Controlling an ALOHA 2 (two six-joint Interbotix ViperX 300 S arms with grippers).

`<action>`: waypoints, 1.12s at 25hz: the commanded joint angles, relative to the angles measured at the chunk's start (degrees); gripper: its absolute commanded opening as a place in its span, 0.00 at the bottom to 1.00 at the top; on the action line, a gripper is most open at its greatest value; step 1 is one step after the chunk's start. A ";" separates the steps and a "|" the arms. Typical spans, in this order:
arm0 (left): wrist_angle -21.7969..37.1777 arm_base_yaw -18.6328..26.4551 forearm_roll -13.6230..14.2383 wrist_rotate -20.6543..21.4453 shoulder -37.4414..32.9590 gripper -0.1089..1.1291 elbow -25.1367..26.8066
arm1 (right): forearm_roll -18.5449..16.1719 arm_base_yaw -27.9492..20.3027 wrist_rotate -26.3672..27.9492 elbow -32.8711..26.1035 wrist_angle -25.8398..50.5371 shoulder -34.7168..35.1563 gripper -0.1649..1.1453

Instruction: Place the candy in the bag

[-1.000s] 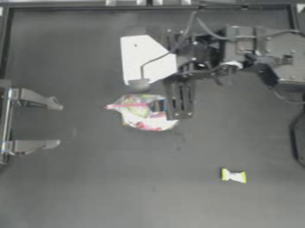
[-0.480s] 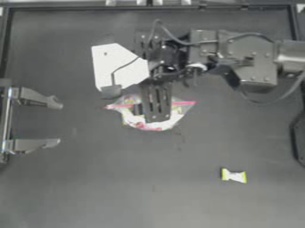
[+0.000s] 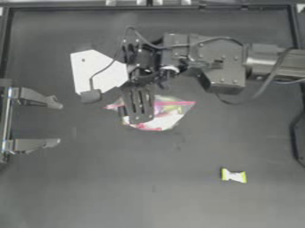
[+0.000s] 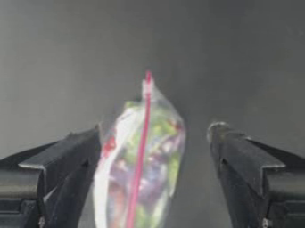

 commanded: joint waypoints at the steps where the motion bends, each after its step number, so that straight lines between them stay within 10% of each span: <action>1: -0.18 0.09 -0.09 -0.09 1.32 0.90 -0.26 | 0.18 0.09 -0.70 -2.81 0.53 0.26 0.88; 28: -0.18 0.53 -0.97 -0.09 1.32 0.90 0.88 | 1.32 0.88 -0.79 -5.80 0.44 5.89 0.87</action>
